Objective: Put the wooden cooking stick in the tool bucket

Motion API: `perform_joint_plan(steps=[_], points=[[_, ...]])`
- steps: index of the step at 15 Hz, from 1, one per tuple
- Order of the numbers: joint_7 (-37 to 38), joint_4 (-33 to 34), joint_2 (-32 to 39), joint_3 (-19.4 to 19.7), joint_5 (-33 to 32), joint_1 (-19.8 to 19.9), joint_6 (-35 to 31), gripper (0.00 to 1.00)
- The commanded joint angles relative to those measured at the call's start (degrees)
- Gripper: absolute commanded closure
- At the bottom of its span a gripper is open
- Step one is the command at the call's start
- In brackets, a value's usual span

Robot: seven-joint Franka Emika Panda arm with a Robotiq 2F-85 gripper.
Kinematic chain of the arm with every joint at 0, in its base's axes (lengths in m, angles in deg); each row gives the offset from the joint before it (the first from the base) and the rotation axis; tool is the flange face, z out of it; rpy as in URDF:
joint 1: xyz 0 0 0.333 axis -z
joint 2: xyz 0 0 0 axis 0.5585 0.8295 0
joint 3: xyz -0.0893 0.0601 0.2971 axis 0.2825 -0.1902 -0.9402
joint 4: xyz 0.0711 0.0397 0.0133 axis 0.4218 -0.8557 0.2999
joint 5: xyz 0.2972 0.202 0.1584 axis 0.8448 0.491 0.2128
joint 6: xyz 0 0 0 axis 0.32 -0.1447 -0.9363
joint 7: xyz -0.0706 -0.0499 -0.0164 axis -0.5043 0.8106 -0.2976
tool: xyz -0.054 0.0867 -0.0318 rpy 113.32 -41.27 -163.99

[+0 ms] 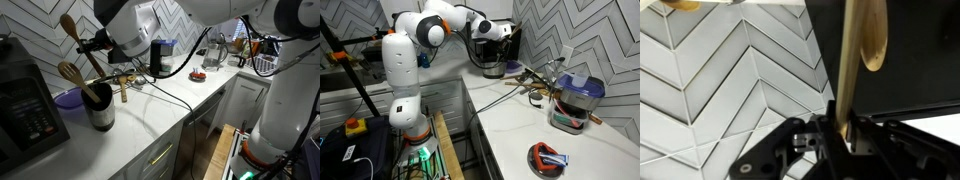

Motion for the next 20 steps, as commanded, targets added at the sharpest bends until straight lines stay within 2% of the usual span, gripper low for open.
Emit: perform_joint_plan(steps=[1,2,3,4,7,8,9,10,11,13,16,20], points=[[-3.26,-2.27,-3.46,-6.88,11.31,3.53,-12.79,0.98],[0.37,-2.96,-4.59,-7.56,9.83,4.29,-14.7,0.98],[-2.56,-0.64,-1.11,-5.25,8.35,1.4,-12.5,0.98],[-2.31,-0.57,-1.61,-5.69,8.36,1.53,-13.26,0.91],[-2.39,-0.51,-1.13,-5.62,8.32,1.43,-13.23,0.91],[-2.4,-0.51,-0.95,-5.56,8.32,1.45,-13.23,0.98],[-3.86,-2.15,-2.84,-5.59,7.17,2.61,-8.07,0.98],[4.47,-5.67,-6.79,4.27,-2.28,-4.51,-2.56,0.98],[-4.8,-3.1,-5.8,-4.71,2.7,3.63,-0.67,0.98],[-10.12,-2.18,-7.91,-3.98,3.75,4.9,6.17,0.98],[-24.4,1.64,-9.43,-2.97,11.82,7.54,17.32,0.98],[-41.51,4.81,-10.27,0.43,23.79,10.7,33.18,0.98]])
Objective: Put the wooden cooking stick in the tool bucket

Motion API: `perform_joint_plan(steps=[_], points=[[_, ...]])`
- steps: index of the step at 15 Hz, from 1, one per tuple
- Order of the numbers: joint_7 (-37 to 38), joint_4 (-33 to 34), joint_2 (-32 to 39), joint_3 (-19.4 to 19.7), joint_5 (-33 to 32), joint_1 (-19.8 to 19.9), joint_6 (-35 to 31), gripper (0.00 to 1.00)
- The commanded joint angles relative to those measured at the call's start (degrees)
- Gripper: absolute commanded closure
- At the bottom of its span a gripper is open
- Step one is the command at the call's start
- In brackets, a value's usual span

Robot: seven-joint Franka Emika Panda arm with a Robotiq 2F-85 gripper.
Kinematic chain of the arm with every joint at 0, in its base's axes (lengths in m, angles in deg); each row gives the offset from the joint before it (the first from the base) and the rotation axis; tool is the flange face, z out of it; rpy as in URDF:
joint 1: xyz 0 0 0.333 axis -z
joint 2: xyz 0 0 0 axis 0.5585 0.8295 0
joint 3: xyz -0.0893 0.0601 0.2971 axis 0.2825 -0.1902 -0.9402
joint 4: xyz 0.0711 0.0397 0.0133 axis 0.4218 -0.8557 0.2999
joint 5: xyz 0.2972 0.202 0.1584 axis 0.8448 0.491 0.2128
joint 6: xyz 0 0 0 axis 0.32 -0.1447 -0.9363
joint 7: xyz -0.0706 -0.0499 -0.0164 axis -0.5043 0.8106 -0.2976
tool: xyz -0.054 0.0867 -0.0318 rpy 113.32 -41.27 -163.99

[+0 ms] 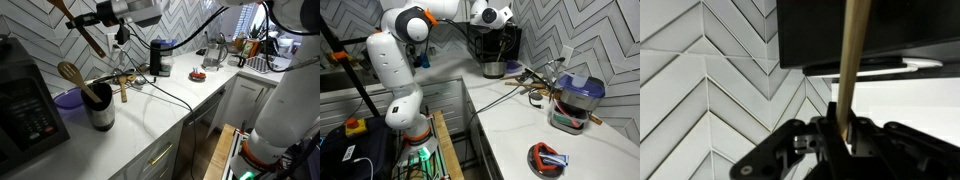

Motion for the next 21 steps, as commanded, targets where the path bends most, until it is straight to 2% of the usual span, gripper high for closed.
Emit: perform_joint_plan(steps=[1,2,4,6,7,11,12,13,15,18,19,21], points=[[-15.5,0.04,-0.86,3.02,13.99,3.34,12.54,0.98],[-8.08,1.05,-0.37,1.71,6.95,1.69,7.38,0.91],[-13.14,0.83,-0.16,3.0,11.5,2.94,10.98,0.91],[-14.04,0.81,0.12,3.15,12.19,3.15,11.36,0.91],[-14.04,0.81,0.11,3.03,12.22,3.11,11.36,0.98],[-20.7,-1.69,-1.48,3.71,21.27,3.85,18.04,0.98],[-23.47,-2.93,-2.06,4.03,25.3,4.19,20.65,0.98],[-18.81,0.19,0.0,12.85,19.57,-6.25,16.41,0.91],[-21.5,-0.64,-0.04,13.13,22.75,-6.04,18.42,0.91],[-21.82,-0.87,-0.1,13.23,23.26,-6.0,18.55,0.91],[-21.83,-0.87,-0.18,13.22,23.28,-6.0,18.54,0.98],[-24.15,-1.32,-0.56,17.75,26.68,-9.66,21.47,0.98]])
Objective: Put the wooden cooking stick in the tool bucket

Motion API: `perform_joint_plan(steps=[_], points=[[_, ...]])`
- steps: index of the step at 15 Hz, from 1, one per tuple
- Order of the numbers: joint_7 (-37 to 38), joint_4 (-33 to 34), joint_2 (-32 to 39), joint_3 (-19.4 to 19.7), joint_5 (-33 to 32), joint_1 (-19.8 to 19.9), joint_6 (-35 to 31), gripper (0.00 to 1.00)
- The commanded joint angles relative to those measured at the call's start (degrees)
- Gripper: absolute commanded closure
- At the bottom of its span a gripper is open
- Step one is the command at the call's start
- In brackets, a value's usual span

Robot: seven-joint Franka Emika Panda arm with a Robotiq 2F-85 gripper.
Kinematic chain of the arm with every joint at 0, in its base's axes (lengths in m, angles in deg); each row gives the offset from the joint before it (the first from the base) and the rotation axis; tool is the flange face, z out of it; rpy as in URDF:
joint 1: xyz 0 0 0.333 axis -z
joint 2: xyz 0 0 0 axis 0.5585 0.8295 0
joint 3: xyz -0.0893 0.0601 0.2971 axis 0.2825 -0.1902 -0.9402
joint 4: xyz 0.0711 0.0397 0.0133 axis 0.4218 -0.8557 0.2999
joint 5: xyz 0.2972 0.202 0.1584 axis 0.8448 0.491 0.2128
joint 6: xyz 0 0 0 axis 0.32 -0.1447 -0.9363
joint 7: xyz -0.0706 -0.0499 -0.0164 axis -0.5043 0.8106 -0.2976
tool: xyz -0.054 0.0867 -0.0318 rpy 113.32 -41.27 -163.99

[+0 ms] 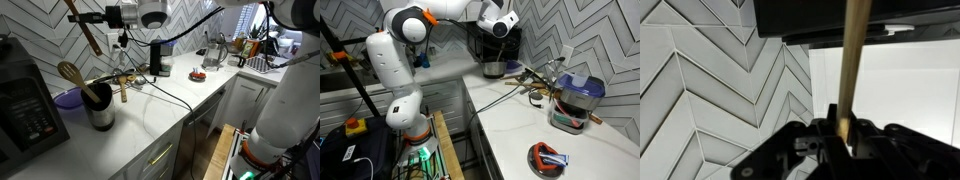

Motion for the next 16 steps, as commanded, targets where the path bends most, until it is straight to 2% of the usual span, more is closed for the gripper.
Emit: perform_joint_plan(steps=[1,3,5,8,11,14,15,16], points=[[-2.0,-0.97,-0.61,10.75,4.14,-9.78,3.75,0.98],[-1.63,-2.23,-0.87,14.03,5.72,-12.74,6.97,0.98],[-4.25,-4.78,-1.51,16.67,7.28,-14.36,14.92,0.98],[-9.08,-10.51,-2.0,19.69,5.12,-15.44,28.63,0.98],[-13.09,-15.21,-1.69,21.72,5.54,-15.84,36.57,0.98],[-15.91,-19.04,-2.26,23.23,5.78,-15.83,39.53,0.98],[-16.99,-19.48,-2.16,23.34,6.56,-16.12,38.14,0.98],[-19.44,-19.59,-2.18,23.02,10.49,-16.74,33.37,0.98]])
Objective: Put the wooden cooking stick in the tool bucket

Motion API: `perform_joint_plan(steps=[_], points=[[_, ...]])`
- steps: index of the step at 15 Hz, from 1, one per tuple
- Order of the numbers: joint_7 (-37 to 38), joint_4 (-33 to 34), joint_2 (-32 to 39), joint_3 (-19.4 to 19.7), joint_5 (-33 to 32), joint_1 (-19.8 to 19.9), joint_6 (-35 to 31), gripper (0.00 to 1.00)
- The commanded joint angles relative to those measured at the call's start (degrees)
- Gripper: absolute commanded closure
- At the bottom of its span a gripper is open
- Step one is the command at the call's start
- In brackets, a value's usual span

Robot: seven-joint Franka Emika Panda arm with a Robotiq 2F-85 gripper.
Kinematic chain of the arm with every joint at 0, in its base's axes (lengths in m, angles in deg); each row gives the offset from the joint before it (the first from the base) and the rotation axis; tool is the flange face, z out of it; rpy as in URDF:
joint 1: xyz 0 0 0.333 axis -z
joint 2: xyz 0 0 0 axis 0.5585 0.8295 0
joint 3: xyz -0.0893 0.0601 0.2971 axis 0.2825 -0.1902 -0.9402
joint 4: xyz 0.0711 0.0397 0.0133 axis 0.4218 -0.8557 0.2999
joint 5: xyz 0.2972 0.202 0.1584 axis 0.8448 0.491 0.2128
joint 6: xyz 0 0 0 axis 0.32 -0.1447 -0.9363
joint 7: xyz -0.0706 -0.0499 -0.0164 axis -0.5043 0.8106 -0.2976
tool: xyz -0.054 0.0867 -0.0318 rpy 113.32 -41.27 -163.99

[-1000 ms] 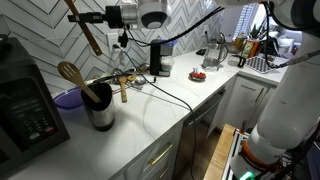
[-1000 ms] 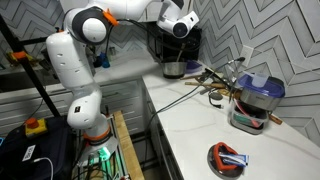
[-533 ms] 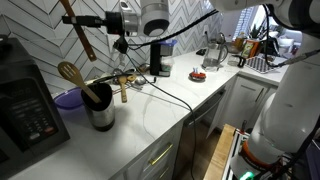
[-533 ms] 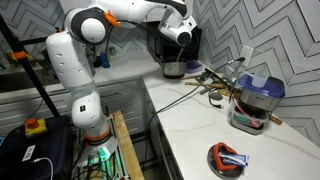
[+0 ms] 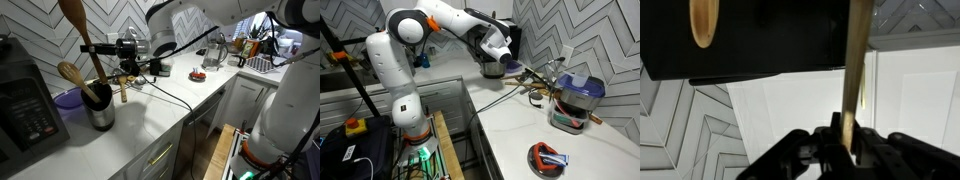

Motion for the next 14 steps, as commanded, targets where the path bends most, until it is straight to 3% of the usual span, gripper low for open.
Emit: perform_joint_plan(steps=[1,3,7,12,13,14], points=[[-7.82,-2.76,-1.64,0.87,7.21,-2.28,-7.0,0.98],[-10.63,-1.58,-0.73,0.4,10.11,-3.28,-11.05,0.98],[-9.91,-0.54,0.9,-0.32,9.0,-5.58,-15.17,0.98],[-8.76,-0.68,1.75,0.15,8.17,-6.39,-15.23,0.98],[-8.76,-0.64,2.13,0.2,8.19,-6.42,-15.27,0.91],[-8.76,-0.56,2.26,0.23,8.19,-6.42,-15.27,0.91]])
